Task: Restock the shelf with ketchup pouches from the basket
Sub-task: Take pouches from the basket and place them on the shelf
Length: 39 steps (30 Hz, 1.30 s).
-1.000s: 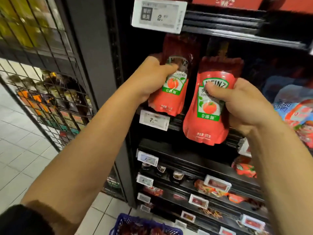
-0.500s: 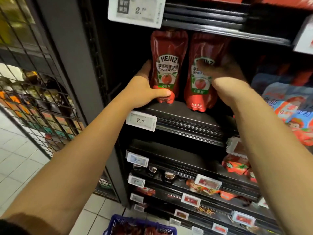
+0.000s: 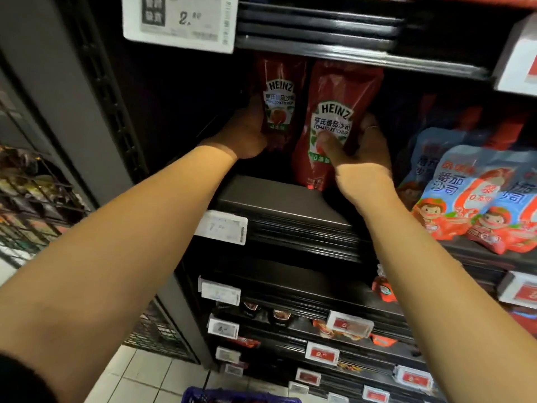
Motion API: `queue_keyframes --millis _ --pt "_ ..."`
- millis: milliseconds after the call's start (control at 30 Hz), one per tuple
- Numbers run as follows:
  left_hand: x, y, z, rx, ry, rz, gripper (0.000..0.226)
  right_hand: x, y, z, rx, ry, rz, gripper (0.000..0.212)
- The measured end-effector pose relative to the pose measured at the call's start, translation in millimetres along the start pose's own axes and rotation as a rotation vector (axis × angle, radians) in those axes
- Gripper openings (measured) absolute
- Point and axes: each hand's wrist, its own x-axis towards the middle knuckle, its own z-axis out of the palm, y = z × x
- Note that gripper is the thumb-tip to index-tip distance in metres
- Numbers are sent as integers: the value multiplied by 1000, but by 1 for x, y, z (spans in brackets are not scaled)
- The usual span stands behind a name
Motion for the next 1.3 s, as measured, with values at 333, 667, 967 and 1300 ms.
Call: queue_keyframes --millis 333,667,967,1300 --pt "18 -38 12 -108 249 25 89 5 13 11 -43 150 37 64" --pt "25 -44 10 -165 344 -57 71 -20 -17 11 2 276 207 33" --pt "24 -39 9 -80 424 -138 58 67 -15 54 -144 80 392 76" --pt "29 -45 9 -88 490 -129 80 151 55 73 -412 334 208 115"
